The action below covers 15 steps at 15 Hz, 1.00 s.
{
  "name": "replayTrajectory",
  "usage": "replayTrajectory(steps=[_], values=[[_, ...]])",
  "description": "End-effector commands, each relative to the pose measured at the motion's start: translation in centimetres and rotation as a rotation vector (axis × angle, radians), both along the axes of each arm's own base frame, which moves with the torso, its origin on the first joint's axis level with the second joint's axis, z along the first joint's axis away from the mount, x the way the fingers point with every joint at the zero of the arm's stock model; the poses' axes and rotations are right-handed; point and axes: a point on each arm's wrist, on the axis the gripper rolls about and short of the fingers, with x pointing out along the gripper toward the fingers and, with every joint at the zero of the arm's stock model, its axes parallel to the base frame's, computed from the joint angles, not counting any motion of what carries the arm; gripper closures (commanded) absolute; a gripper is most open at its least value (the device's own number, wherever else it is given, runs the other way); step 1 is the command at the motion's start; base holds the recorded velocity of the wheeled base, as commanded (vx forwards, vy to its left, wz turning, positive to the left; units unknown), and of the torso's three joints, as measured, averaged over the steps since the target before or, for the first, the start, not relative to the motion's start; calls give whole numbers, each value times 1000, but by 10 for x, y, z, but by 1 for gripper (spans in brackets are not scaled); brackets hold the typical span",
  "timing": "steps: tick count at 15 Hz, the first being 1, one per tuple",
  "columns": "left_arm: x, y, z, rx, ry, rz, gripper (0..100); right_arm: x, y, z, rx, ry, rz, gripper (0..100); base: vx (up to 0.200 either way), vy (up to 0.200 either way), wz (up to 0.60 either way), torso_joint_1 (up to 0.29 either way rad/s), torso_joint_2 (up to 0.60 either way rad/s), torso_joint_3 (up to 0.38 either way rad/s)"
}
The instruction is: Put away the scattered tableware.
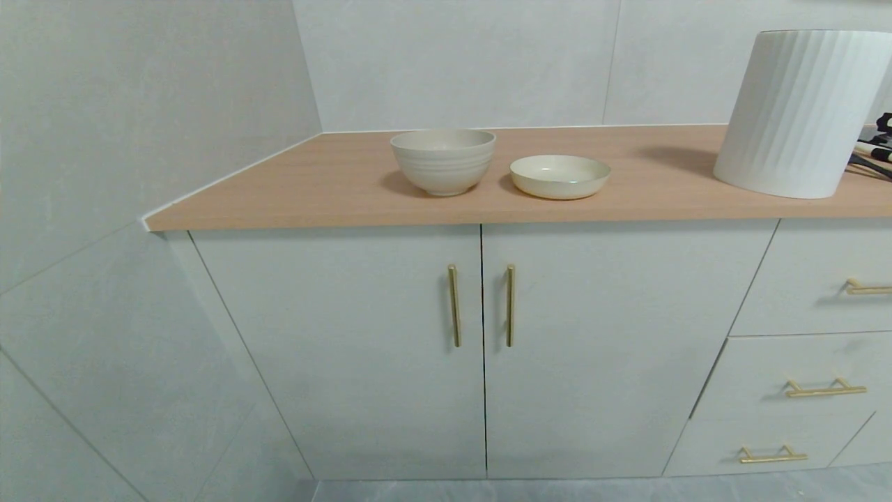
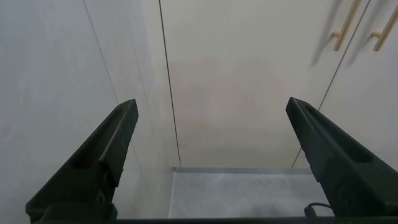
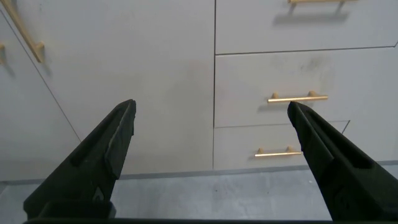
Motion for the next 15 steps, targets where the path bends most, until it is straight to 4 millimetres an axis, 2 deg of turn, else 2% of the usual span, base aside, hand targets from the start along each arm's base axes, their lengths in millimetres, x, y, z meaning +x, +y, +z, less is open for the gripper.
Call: replayTrajectory(steps=[1, 8, 9, 10, 11, 14, 15], values=[[0, 0, 0, 0, 2, 1, 0, 0, 0, 0, -2, 1, 0, 0, 0, 0, 0, 0, 0, 0], [0, 0, 0, 0, 2, 1, 0, 0, 0, 3, -18, -10, 11, 0, 0, 0, 0, 0, 0, 0], [0, 0, 0, 0, 1, 1, 0, -8, 2, 27, -3, -114, 73, 0, 0, 0, 0, 0, 0, 0], [0, 0, 0, 0, 1, 2, 0, -15, 3, 44, 40, -173, 142, 0, 0, 0, 0, 0, 0, 0], [0, 0, 0, 0, 1, 2, 0, -15, 5, 48, 38, -169, 214, 0, 0, 0, 0, 0, 0, 0], [0, 0, 0, 0, 2, 1, 0, 5, 7, 62, 55, -16, 315, 0, 0, 0, 0, 0, 0, 0], [0, 0, 0, 0, 1, 1, 0, 20, 7, 73, 67, 67, 337, 0, 0, 0, 0, 0, 0, 0]])
